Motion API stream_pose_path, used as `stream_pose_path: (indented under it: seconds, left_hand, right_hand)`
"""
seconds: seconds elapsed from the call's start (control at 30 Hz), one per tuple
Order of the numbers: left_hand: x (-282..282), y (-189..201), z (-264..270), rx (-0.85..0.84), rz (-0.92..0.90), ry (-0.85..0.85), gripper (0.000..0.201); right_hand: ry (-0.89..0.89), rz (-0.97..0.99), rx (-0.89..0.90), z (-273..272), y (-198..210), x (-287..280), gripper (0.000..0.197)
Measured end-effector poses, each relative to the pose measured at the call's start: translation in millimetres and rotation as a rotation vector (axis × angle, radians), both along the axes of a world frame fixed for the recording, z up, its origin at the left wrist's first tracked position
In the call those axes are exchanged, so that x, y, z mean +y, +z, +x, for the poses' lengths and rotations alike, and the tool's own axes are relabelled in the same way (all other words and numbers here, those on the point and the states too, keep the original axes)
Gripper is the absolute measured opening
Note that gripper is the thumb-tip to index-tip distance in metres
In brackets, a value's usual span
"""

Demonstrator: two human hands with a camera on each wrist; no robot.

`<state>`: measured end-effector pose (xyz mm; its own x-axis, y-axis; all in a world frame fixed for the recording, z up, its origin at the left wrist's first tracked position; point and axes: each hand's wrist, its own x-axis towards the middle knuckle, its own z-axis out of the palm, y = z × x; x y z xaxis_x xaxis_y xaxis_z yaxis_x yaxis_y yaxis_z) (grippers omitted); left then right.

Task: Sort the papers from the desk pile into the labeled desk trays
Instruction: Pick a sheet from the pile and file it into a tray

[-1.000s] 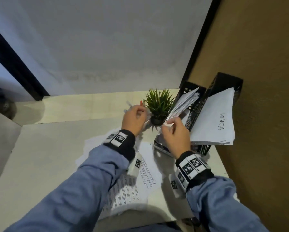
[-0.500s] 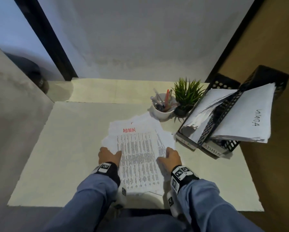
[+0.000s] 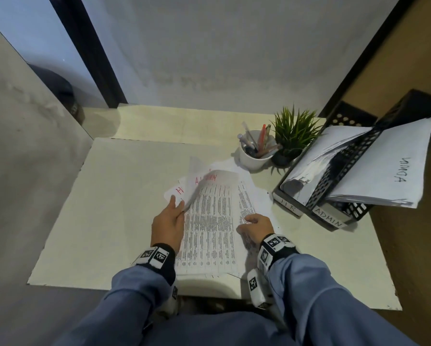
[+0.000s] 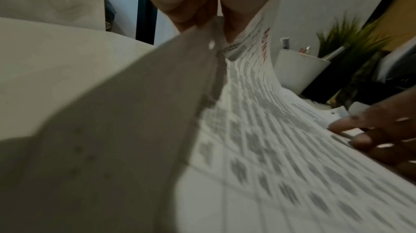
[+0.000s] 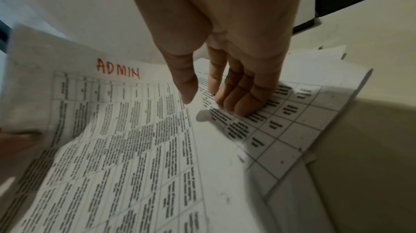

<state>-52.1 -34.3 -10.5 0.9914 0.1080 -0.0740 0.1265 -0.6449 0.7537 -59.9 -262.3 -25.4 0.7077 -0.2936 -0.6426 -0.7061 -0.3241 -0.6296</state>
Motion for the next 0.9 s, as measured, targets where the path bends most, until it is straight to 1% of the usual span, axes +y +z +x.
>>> stream_pose_path:
  seconds: [0.07,0.1,0.13,0.2,0.23,0.27,0.33,0.37,0.43,0.47,0.53,0.6,0.63,0.67,0.7,0.73,0.77,0.8,0.87,0.9]
  left_hand:
    - [-2,0,-3,-0.053,-0.075,-0.027,0.033]
    - [-4,0,-4,-0.052,-0.131,-0.01,0.031]
    - [-7,1,-5,-0.014,-0.217,0.03,0.031]
    - [-15,4,0,0.129,-0.455,0.125,0.045]
    - [-19,4,2,0.197,-0.561,0.135,0.051]
    - [-22,5,4,0.255,-0.626,0.125,0.053]
    - [-25,4,10,0.388,-0.693,0.127,0.05]
    - [-25,2,13,0.449,-0.707,0.141,0.048]
    - [-21,-7,19,0.525,-0.677,0.206,0.044]
    - [-19,-13,22,0.538,-0.614,0.253,0.041]
    - [-15,-20,29,0.527,-0.506,0.381,0.031]
    - [-17,-25,32,0.547,-0.535,0.47,0.025]
    - [-19,-29,32,0.585,-0.552,0.482,0.026]
    - [-20,-36,34,0.608,-0.555,0.467,0.037]
    - [-21,-40,35,0.622,-0.538,0.433,0.055]
    - [-23,-39,34,0.625,-0.491,0.387,0.067]
    - [-25,-37,33,0.614,-0.426,0.341,0.068]
    - [-28,-33,31,0.579,-0.358,0.299,0.056]
    - [-30,-23,31,0.456,-0.222,0.207,0.022]
    - [-30,-18,31,0.407,-0.151,0.157,0.013]
  right_hand:
    - [0.006,-0.003,-0.015,1,0,-2,0.057]
    - [-0.013,0.006,-0.033,2,0,-3,0.059]
    - [-0.043,0.018,-0.069,3,2,-4,0.055]
    - [-0.116,0.03,-0.157,5,6,-6,0.035]
    - [-0.146,0.031,-0.184,5,6,-9,0.029]
    - [-0.186,0.049,-0.209,6,7,-11,0.03]
    - [-0.287,0.119,-0.203,9,7,-19,0.031]
    - [-0.284,0.123,-0.169,10,6,-24,0.029]
    - [-0.298,0.14,-0.095,12,4,-30,0.015]
    - [-0.318,0.142,-0.096,12,7,-32,0.014]
    - [-0.364,0.18,-0.156,10,3,-33,0.031]
    - [-0.408,0.212,-0.197,7,0,-32,0.033]
    - [-0.419,0.217,-0.204,5,-3,-30,0.033]
    - [-0.421,0.213,-0.213,4,-4,-29,0.034]
    - [-0.454,0.249,-0.227,3,-5,-28,0.035]
    - [-0.457,0.243,-0.228,3,-6,-27,0.036]
    - [-0.464,0.267,-0.2,4,-10,-29,0.034]
    - [-0.454,0.258,-0.156,3,-10,-29,0.036]
    - [-0.476,0.275,-0.154,4,-14,-31,0.043]
    - [-0.473,0.274,-0.161,4,-17,-32,0.041]
